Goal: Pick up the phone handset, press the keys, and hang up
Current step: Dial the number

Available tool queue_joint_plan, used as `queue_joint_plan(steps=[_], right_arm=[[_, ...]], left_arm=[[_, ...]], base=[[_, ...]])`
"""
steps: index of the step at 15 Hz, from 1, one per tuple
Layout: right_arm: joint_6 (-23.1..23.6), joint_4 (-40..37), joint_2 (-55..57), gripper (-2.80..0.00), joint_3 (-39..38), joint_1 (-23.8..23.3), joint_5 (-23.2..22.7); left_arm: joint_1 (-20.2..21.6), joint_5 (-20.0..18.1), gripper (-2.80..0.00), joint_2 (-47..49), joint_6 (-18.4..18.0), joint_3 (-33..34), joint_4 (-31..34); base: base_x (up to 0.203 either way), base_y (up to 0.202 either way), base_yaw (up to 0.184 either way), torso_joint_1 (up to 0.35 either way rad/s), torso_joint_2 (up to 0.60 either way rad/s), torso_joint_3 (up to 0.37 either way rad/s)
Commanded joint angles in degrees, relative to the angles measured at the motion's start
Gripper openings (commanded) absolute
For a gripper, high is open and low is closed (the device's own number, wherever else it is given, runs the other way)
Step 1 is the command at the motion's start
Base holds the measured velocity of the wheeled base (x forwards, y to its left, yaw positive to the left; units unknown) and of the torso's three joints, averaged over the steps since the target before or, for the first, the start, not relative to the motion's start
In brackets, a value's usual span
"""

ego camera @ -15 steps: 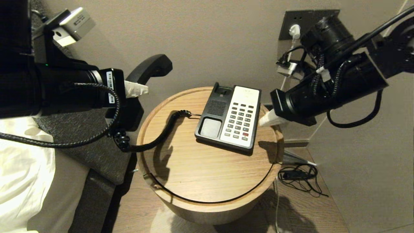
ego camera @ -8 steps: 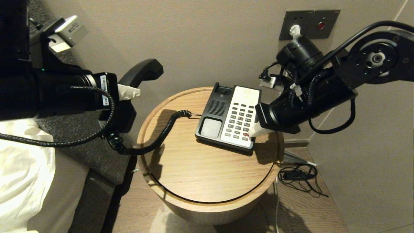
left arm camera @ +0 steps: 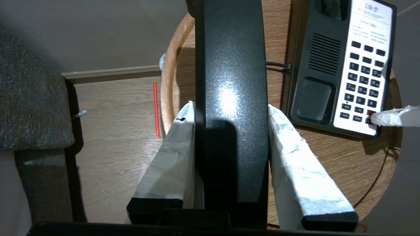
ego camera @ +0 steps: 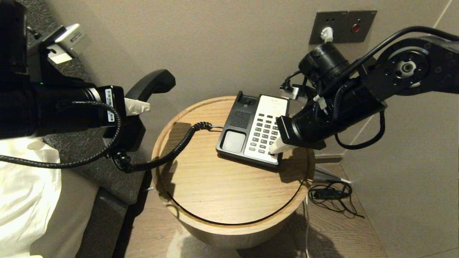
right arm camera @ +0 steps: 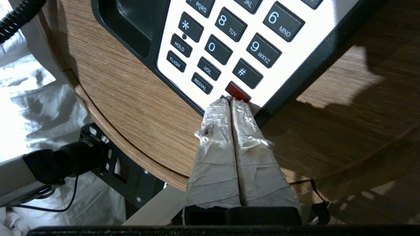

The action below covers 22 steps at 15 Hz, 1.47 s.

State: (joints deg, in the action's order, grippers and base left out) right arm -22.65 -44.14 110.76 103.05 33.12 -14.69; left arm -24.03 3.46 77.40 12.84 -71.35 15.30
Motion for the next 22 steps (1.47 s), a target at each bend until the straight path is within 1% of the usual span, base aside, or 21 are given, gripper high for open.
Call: queue_joint_plan(steps=[1,13,16,19,22], right_arm=[[-0.1,-0.3,0.6,-2.80,0.3,0.0,0.0],[0.3,0.3,0.9,-2.80,-0.5,0.0,1.5],[0.0,-1.3,-1.6,-2.80,2.0,0.9,1.4],[-0.3,-6.7,-4.7,-2.80,5.7,1.8,1.1],[-0.4,-7.7,-6.5,-2.80,5.4,1.7,1.3]], left_arm=[[0.1,0.1,-2.80,-0.1,0.1,0.1,0.1],[0.1,0.0,-2.80,-1.3,0.1,1.2,0.1],[0.1,-0.1,-2.80,-1.6,0.9,1.2,0.1],[0.1,-0.1,-2.80,-1.8,1.3,1.2,0.1],[-0.2,-0.4,-2.80,-1.5,1.2,1.3,0.2]], base=[[0.000,0.000,0.000,0.000,0.00,0.000],[0.000,0.000,0.000,0.000,0.00,0.000],[0.000,0.000,0.000,0.000,0.00,0.000],[0.000,0.000,0.000,0.000,0.00,0.000],[0.000,0.000,0.000,0.000,0.00,0.000]])
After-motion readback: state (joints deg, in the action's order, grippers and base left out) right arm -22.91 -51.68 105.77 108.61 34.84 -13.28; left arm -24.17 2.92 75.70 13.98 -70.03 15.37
